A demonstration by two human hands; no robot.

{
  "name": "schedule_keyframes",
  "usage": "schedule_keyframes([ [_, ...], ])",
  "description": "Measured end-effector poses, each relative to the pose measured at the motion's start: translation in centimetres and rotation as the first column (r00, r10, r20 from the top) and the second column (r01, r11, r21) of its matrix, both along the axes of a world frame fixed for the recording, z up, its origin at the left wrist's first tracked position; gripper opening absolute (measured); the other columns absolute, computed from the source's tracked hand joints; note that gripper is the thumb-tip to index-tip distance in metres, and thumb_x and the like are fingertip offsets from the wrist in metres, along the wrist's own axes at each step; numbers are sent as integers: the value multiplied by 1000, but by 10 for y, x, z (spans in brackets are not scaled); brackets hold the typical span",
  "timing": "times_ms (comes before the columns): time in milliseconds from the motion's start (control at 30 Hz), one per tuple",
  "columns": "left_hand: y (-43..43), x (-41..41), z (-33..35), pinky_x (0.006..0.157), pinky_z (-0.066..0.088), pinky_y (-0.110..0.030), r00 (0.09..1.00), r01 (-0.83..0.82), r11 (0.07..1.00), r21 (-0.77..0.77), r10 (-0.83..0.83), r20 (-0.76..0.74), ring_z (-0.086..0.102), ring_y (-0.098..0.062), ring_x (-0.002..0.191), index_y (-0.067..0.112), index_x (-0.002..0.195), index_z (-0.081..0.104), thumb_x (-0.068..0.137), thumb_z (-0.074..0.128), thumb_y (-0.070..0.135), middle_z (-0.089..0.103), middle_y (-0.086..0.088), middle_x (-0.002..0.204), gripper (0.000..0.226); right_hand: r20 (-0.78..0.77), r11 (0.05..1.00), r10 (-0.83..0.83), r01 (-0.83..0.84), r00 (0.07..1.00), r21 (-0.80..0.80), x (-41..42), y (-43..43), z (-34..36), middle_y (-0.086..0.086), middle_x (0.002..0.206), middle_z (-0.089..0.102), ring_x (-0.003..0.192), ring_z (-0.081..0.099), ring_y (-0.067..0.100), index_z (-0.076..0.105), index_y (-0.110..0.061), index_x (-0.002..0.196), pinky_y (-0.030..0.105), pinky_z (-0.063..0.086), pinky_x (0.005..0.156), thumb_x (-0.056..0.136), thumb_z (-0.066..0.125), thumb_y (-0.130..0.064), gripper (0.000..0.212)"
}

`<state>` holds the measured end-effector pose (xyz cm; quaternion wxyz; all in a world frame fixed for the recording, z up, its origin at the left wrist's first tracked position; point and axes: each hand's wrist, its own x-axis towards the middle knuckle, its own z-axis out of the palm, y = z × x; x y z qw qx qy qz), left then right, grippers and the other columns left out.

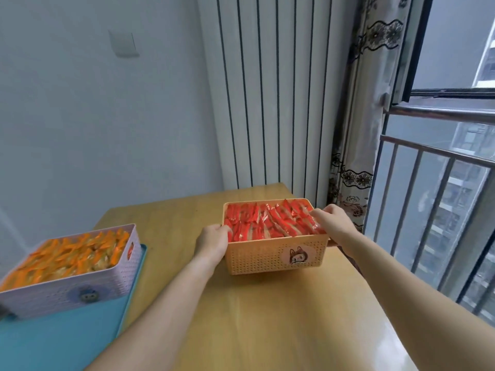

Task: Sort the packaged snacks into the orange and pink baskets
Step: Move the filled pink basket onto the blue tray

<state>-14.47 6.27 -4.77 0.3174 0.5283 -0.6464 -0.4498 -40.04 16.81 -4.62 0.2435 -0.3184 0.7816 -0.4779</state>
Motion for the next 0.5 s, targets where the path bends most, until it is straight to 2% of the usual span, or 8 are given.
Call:
schedule_keyframes([
  [100,9,52,19,64,54,-37,999,-41,999,1,41,-17,64,-29,73,3,85,69,94,52,25,68,-12,78,29,10,995,96,-96,995,-10,43,8,15,13,94,72,82,74,27,54,-12,108,41,61,67,97,55,-39,29],
  [233,26,129,37,71,60,-43,996,-89,995,40,89,-7,69,-32,79,8,86,69,95,57,24,71,-13,82,23,33,974,228,-228,973,-5,104,19,33,13,91,75,81,74,26,63,-14,102,34,57,60,101,53,-37,25],
  [367,47,211,44,68,61,-42,988,-156,983,93,157,-4,66,-30,67,8,87,69,92,61,20,68,-14,75,15,46,944,330,-331,943,0,172,22,41,12,84,75,71,72,23,63,-10,94,30,56,54,101,53,-31,24],
  [500,57,296,38,67,59,-42,964,-261,957,125,266,-21,63,-28,61,10,86,68,90,63,17,65,-12,72,10,61,889,453,-456,890,50,241,13,38,18,90,78,72,73,25,68,-4,97,36,63,62,100,54,-31,30],
])
